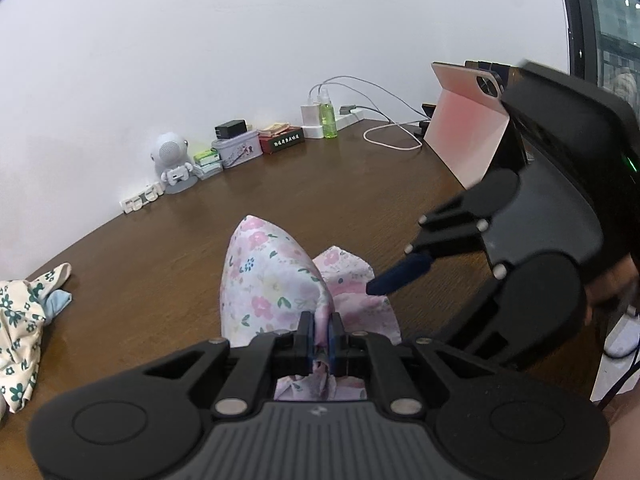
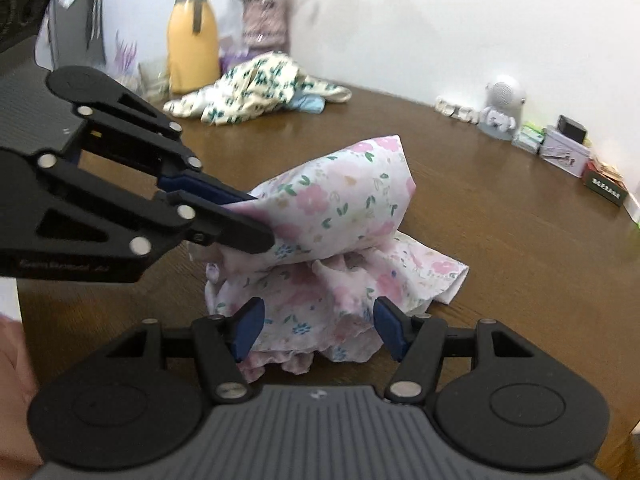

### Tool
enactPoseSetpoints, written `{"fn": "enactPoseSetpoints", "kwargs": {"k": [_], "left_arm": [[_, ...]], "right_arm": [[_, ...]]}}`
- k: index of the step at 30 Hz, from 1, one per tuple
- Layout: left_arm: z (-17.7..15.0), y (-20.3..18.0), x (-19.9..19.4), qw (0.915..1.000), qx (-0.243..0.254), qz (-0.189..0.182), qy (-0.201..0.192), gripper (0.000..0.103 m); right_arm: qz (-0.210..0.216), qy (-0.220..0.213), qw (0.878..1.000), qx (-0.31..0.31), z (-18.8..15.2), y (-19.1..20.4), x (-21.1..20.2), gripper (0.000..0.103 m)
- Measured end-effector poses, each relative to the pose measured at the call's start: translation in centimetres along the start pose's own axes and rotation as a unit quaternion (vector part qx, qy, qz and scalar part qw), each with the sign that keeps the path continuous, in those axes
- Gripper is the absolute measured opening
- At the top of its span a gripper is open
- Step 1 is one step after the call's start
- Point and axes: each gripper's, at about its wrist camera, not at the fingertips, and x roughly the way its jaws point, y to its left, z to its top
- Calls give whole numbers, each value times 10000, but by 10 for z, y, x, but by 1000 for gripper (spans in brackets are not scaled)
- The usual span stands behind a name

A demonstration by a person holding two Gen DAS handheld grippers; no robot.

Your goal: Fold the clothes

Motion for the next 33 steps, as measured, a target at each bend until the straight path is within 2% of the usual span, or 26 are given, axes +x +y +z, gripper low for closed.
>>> {"fn": "enactPoseSetpoints", "kwargs": {"k": [6,25,33], "left_arm": [[0,0,5,10000,-5,-13,42,6],[-9,-4,23,9989,200,-51,414,6],[-8,-11,25,9984,392,-39,412,6]], "right_arm": [[87,-290,9984,469,-12,-7,2,62],[107,-433,9980,457,-19,-4,-8,62],[-43,-612,9974,371,-21,-7,-20,62]]}}
